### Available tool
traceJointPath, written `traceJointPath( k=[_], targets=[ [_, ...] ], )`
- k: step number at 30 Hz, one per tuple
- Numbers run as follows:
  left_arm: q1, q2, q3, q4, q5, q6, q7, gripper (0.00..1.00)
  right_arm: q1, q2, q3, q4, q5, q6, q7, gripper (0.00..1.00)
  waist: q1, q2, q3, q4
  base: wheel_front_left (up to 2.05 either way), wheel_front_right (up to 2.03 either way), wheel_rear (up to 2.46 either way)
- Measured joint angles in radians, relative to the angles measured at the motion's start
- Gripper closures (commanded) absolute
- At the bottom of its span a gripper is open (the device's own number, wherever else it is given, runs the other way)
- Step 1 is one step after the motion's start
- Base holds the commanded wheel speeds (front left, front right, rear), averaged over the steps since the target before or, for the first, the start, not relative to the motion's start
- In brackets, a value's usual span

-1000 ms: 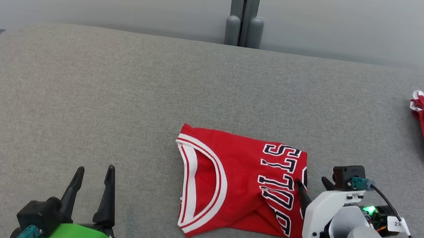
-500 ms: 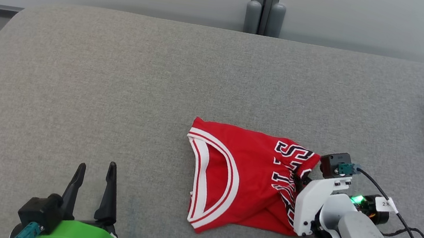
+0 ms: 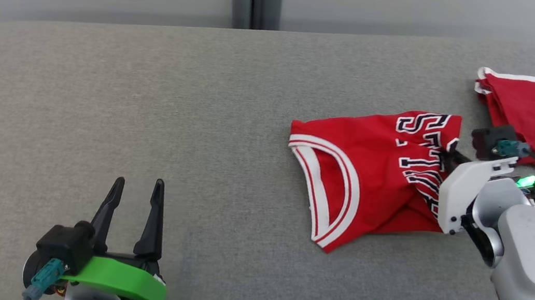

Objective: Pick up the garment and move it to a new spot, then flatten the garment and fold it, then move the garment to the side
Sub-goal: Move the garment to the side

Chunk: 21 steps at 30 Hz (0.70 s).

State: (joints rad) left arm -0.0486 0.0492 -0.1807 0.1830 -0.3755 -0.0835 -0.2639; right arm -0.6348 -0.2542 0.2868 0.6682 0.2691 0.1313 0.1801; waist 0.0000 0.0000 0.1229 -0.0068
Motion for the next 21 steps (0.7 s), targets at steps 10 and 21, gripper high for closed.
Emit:
traceJointPath(
  k=[10,21],
  targets=[
    [-0.068,-0.001,-0.026,0.004,0.041,-0.012,0.0,0.0,-0.021,-0.044,-0.084,-0.053,-0.002,0.0,-0.012,1.0,0.0,0.0,0.05,-0.179,0.0,0.0,0.0],
    [-0.109,-0.001,-0.034,0.022,0.078,-0.03,0.0,0.0,-0.042,-0.008,-0.142,-0.058,-0.028,0.0,-0.049,1.0,0.0,0.0001,0.147,-0.287,0.0,0.0,0.0]
  ],
)
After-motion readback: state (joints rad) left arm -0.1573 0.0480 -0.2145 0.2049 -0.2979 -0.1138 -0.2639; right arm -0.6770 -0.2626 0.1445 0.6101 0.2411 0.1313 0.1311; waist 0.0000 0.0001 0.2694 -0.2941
